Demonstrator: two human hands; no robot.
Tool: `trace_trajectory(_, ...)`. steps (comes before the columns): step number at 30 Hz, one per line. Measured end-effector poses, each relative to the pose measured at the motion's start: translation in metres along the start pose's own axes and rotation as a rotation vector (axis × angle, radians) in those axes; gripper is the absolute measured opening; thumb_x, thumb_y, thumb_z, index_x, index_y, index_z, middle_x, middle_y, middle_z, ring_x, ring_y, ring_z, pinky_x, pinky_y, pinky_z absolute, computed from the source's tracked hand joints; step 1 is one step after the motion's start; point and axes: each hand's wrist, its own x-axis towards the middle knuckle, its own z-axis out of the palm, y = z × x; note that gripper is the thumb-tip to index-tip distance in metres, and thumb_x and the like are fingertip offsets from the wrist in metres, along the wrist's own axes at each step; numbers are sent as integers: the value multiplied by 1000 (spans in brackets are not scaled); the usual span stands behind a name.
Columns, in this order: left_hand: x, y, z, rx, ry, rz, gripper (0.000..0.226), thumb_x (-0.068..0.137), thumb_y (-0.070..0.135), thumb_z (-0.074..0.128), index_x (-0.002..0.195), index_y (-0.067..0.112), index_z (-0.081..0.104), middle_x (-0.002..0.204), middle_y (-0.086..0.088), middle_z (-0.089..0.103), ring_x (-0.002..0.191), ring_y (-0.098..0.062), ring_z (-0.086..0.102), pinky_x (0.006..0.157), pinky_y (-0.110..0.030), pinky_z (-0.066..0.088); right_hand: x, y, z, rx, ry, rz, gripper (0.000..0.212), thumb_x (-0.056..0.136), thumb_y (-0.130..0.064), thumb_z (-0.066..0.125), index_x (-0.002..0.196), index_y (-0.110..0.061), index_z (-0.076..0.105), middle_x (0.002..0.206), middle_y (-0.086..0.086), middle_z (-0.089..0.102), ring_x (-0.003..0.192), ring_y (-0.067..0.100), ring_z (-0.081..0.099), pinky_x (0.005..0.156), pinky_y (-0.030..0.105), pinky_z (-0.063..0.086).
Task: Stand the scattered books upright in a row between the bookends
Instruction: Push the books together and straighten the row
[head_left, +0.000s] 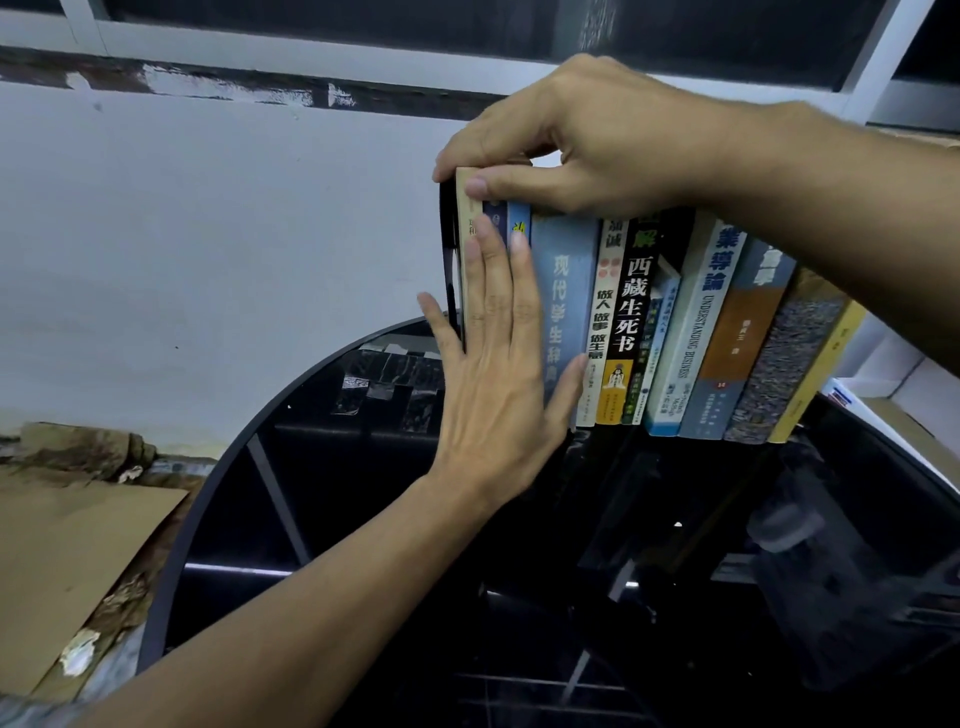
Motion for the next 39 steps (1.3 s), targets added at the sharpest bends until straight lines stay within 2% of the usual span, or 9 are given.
trace_trajectory(5,1,-4,-1,-5,2,31,96,98,39,60,157,1,-6,163,-12,-24,151,-26,-25,124,-52,-9,0,1,1,-8,7,-7,40,102,-53,45,128,-33,67,131,-22,65,119,7,62,94,42,51)
trace_trajectory(11,-2,-5,5,81,-17,49,90,102,43,51,157,-1,-5,165,-24,-15,153,-31,-19,125,-54,-2,0,0,-2,15,-13,30,42,101,-53,47,135,-36,64,136,-23,60,125,-4,57,102,26,47)
trace_trajectory(16,-2,-3,9,112,-16,45,87,102,43,45,157,-2,-6,165,-25,-14,152,-31,-21,125,-55,-2,-3,1,0,-29,-1,55,44,101,-54,45,137,-37,62,136,-21,61,123,2,60,101,34,50)
trace_trajectory(21,-1,-1,11,112,-22,35,88,102,42,45,157,-3,-6,164,-26,-15,152,-32,-21,125,-56,-3,-5,-2,-1,-67,-5,80,41,102,-50,47,135,-34,64,135,-25,58,119,3,61,92,25,46)
trace_trajectory(24,-1,-1,10,89,-18,30,88,103,42,47,157,-3,-7,164,-26,-17,152,-31,-21,125,-54,-5,-4,-1,-3,-73,-53,93,42,101,-50,48,135,-31,65,139,-26,55,122,4,59,100,33,48)
trace_trajectory(28,-2,-3,8,81,-6,40,90,103,44,47,157,1,-11,163,-17,-23,152,-28,-23,125,-53,-5,-6,0,-9,-98,-174,71,58,95,-54,49,150,-36,46,150,-17,48,134,17,53,110,34,41)
trace_trajectory(31,-3,-4,6,76,-18,47,90,103,44,49,157,2,-11,162,-14,-25,153,-28,-21,125,-53,-3,-6,4,-14,-93,-257,52,58,101,-44,56,155,-36,36,156,-13,40,142,16,45,117,35,36)
trace_trajectory(34,-5,-6,4,66,-44,61,87,104,42,46,158,1,-8,164,-14,-23,153,-27,-23,125,-55,-2,-6,9,-19,-62,-323,53,61,101,-41,54,157,-41,29,159,-21,32,146,9,36,120,28,29)
trace_trajectory(39,-8,-8,5,118,-72,54,83,106,41,43,158,2,-8,166,-18,-18,153,-26,-22,125,-56,2,-8,14,-19,-10,-301,71,60,101,-39,55,156,-41,31,156,-26,34,141,1,39,102,3,24)
